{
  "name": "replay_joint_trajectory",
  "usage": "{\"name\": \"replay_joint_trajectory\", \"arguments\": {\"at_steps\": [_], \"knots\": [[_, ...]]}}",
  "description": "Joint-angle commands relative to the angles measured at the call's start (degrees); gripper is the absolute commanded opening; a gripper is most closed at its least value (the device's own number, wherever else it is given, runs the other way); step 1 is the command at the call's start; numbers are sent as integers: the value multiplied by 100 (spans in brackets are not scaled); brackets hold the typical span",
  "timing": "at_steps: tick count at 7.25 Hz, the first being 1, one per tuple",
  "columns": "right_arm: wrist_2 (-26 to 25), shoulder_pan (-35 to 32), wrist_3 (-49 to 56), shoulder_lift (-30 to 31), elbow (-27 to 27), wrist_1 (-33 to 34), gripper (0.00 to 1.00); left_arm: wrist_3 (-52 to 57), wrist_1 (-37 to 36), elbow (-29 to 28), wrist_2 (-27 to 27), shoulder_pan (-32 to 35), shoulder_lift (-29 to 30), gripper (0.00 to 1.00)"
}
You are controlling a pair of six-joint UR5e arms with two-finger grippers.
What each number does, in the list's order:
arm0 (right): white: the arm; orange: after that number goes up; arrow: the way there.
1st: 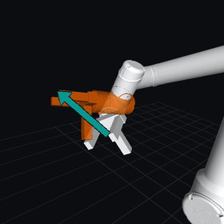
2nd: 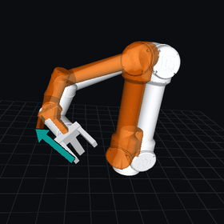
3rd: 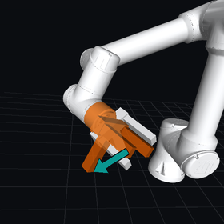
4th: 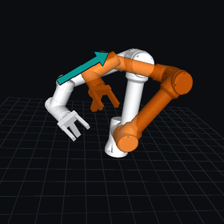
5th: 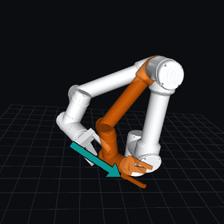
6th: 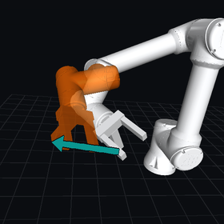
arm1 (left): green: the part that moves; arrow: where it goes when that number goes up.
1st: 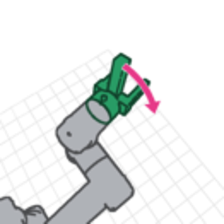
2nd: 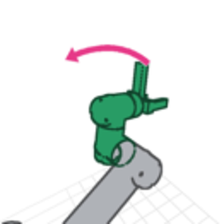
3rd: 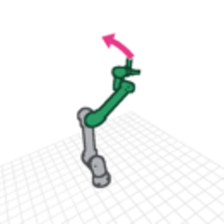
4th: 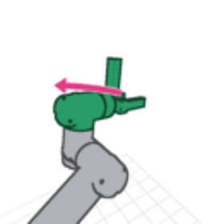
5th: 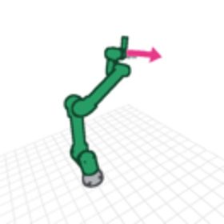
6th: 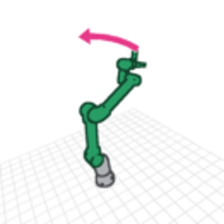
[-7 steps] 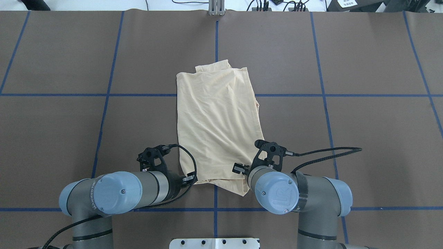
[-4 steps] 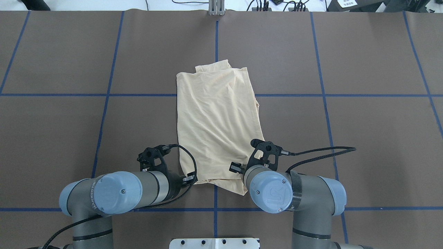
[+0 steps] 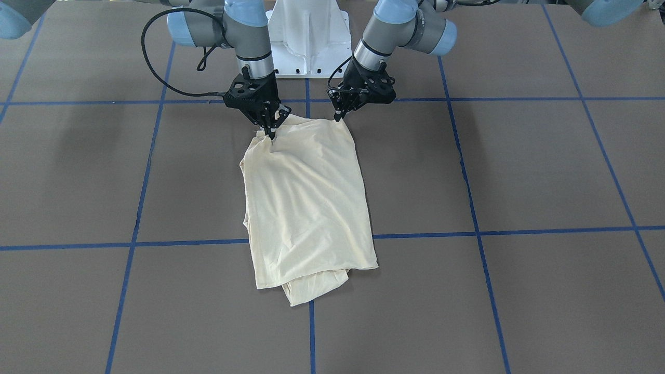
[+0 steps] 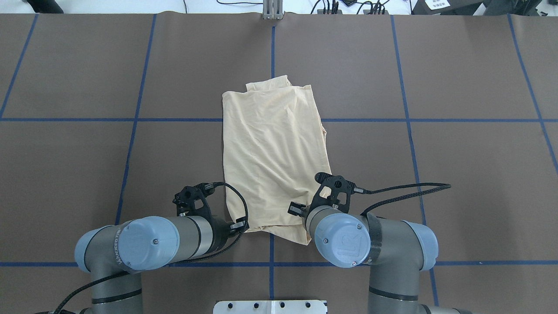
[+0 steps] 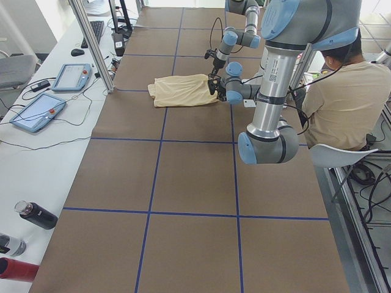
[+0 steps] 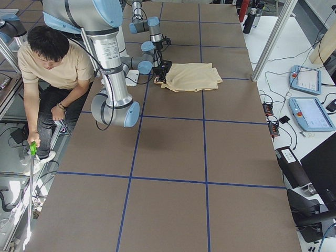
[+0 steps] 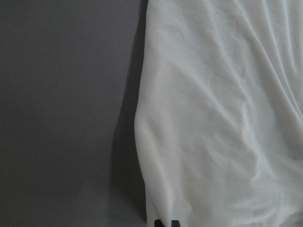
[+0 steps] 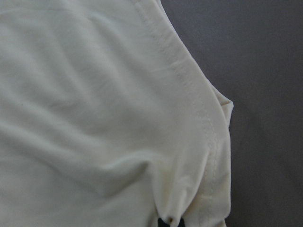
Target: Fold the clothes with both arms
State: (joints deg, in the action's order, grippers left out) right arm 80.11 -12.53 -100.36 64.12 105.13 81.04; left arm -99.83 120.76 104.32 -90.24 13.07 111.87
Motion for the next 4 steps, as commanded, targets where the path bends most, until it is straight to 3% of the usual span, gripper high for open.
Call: {"name": "replay_joint_trajectory", "arguments": {"at_steps": [1, 4], "knots": [[-4, -12, -1, 74, 226, 0, 0, 42, -9, 140, -3, 29, 1, 0], [-170, 398, -36, 433, 1015, 17, 0, -28, -131, 1008, -47, 21, -121, 0]]}}
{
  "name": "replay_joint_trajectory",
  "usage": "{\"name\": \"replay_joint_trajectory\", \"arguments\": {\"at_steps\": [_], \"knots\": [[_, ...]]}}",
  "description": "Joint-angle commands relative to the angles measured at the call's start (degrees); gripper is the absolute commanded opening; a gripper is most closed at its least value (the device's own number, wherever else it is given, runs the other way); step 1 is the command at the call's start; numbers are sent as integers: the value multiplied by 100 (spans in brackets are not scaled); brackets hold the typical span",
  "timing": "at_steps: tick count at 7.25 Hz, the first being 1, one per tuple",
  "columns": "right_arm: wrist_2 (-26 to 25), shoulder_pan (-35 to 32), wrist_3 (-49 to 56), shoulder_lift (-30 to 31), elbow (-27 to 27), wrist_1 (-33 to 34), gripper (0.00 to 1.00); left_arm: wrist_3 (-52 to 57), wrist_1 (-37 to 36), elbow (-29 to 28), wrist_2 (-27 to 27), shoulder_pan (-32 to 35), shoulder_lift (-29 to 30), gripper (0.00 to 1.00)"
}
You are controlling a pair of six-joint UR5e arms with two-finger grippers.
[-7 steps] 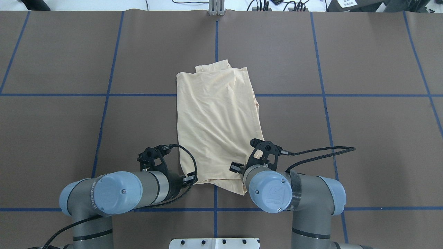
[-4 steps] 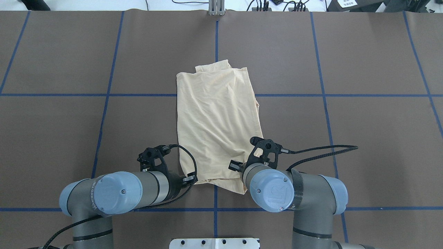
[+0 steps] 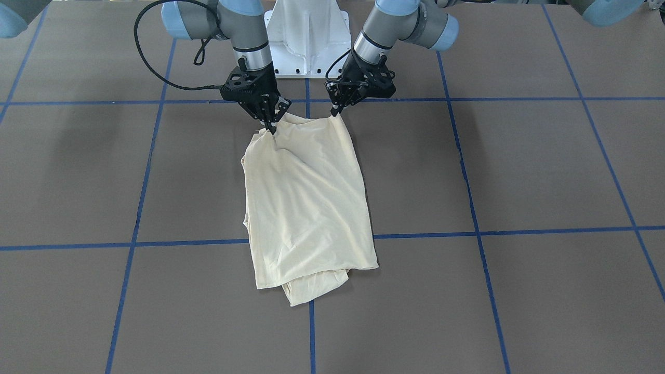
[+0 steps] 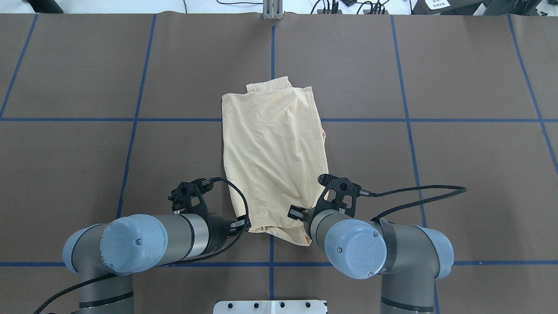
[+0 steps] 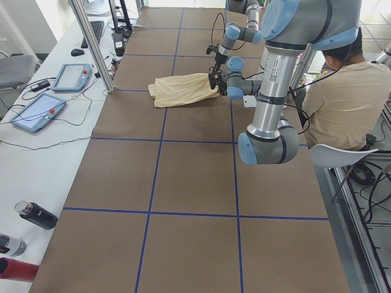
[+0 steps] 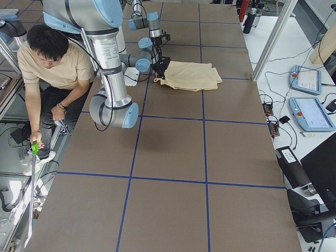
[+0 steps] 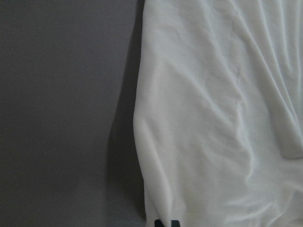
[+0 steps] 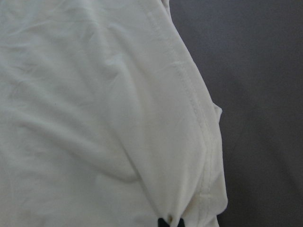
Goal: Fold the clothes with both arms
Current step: 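Lift the near edge with both grippers and fold it toward the collar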
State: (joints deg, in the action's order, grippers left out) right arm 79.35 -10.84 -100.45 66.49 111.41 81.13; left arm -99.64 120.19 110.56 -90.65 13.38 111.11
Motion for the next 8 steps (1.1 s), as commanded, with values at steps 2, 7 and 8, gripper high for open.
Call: {"name": "replay_joint_trajectory", "arguments": {"at_steps": [2, 7, 8], "knots": [[-358, 748, -185, 732, 1527, 356, 0, -64, -1088, 1621, -23, -99, -282, 0], [-324, 41, -141, -74, 963, 799, 0, 206, -1367, 970, -172, 374, 121, 0], [-306, -240, -106, -118, 857, 773, 0, 426, -1358, 898, -172, 602, 139, 0]]}}
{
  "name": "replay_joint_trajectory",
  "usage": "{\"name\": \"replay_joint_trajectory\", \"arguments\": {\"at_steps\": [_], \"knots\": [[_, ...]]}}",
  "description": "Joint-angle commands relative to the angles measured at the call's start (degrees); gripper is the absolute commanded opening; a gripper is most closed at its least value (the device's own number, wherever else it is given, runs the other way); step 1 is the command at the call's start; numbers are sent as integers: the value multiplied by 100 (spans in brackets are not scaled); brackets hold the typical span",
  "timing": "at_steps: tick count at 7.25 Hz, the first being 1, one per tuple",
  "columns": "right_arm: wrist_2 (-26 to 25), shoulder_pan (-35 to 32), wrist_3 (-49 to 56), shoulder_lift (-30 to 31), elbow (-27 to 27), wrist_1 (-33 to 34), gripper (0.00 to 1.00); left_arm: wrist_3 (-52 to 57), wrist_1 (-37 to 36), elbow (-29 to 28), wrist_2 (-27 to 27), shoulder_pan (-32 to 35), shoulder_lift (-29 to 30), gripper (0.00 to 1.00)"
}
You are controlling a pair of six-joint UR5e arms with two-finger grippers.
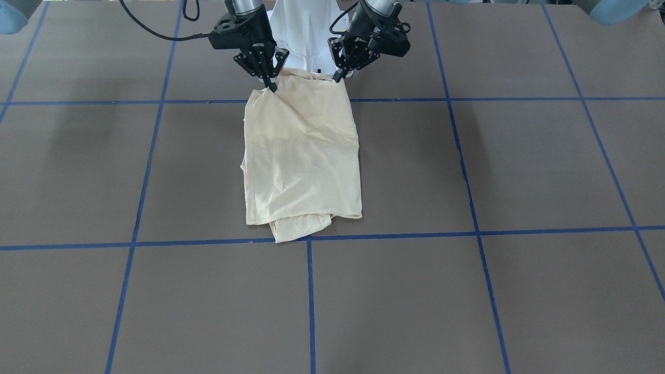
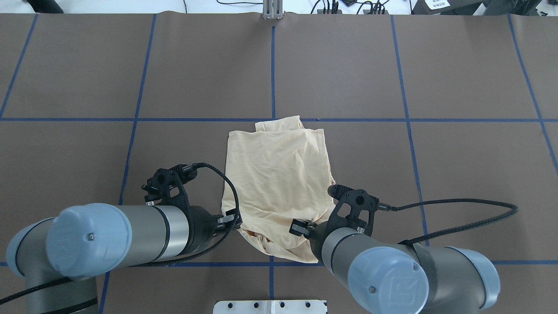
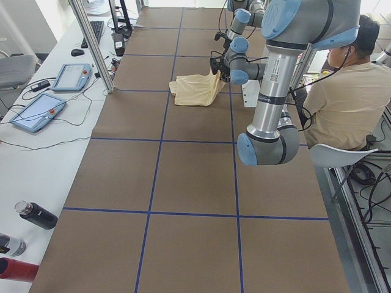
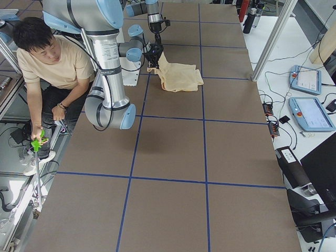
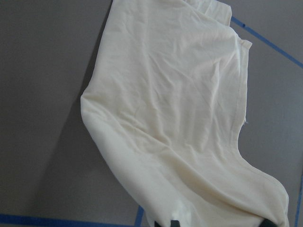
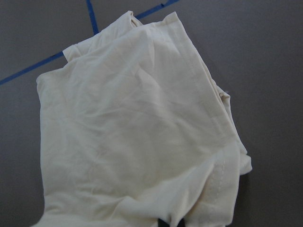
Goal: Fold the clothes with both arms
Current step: 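Lift the near edge with both grippers and fold it toward the collar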
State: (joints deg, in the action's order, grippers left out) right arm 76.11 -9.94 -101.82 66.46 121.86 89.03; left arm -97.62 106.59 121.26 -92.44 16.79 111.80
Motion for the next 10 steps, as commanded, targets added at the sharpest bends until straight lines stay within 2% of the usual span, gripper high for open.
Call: {"name": "replay_joint_trajectory", "arguments": {"at_steps": [1, 5, 6, 8, 10], "knots": [[79, -603, 92, -360, -493, -35, 0, 374, -6, -190, -28, 524, 166, 0], [308, -1351, 452, -1116, -1671, -52, 0, 901, 125, -1374, -19, 1334, 685, 0], [360, -1466, 566, -1301, -2040, -105, 0, 981, 369, -1803, -19, 1457, 824, 0], [404, -1668, 776, -1521, -2909, -769, 0, 1070, 967, -2709, -2, 1485, 1036, 0], [535, -1826, 1014, -1715, -3412, -966, 0, 1158, 1048, -3028, 7, 1520, 1054, 0]]}}
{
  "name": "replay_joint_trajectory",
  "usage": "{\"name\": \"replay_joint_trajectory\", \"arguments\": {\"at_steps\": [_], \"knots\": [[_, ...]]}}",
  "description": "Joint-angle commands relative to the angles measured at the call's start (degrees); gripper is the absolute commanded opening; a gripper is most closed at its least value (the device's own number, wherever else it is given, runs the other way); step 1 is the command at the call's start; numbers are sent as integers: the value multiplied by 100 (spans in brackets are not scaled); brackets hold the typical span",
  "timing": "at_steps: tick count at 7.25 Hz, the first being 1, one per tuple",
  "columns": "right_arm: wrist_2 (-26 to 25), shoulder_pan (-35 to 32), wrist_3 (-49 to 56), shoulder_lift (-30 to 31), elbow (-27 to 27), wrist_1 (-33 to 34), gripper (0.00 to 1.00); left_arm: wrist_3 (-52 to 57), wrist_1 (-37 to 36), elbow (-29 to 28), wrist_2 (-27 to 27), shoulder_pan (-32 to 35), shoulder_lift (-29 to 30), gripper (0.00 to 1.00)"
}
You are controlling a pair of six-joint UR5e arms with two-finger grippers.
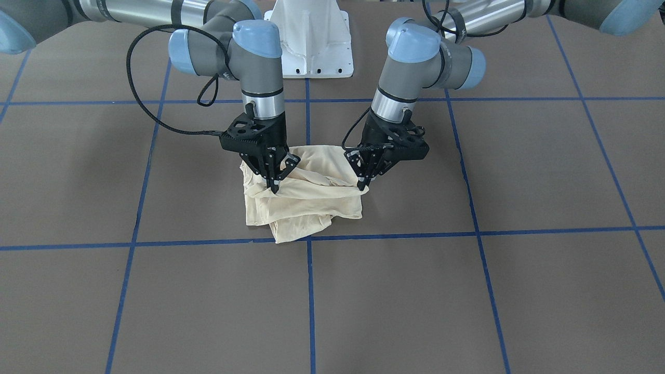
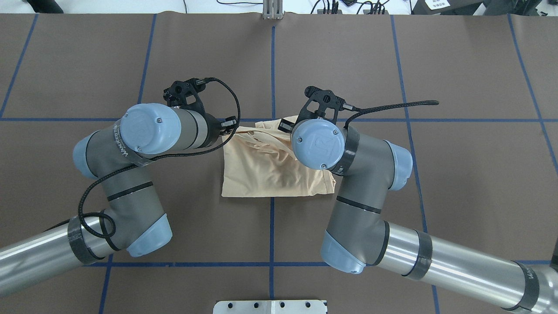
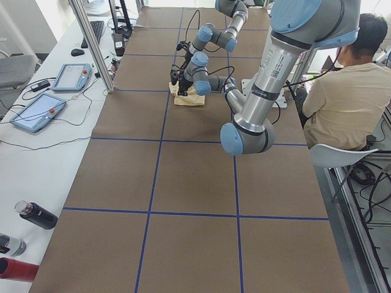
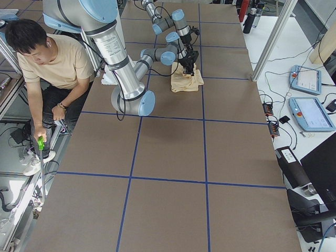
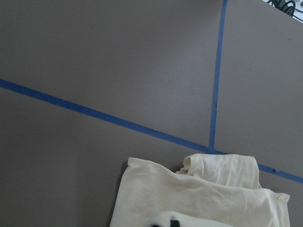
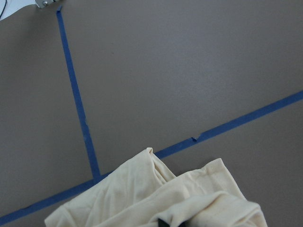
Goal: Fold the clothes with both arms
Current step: 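Lift the near edge with both grippers and fold it toward the collar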
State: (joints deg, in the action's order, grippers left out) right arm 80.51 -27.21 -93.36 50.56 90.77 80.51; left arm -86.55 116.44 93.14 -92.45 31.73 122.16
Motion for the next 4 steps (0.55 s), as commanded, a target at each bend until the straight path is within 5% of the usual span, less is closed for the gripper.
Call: {"name": "replay_joint_trajectory", "arguments": {"at_steps": [1, 2, 4], "knots": [[149, -161, 344, -160, -349, -123, 20, 76, 115, -244, 8, 34, 19, 6], [201, -231, 867, -213, -359, -123, 99, 599, 133, -235, -1, 35, 28, 99], [1224, -512, 1143, -415, -228, -71, 100, 1278, 133, -17, -236, 262, -16, 100]]}}
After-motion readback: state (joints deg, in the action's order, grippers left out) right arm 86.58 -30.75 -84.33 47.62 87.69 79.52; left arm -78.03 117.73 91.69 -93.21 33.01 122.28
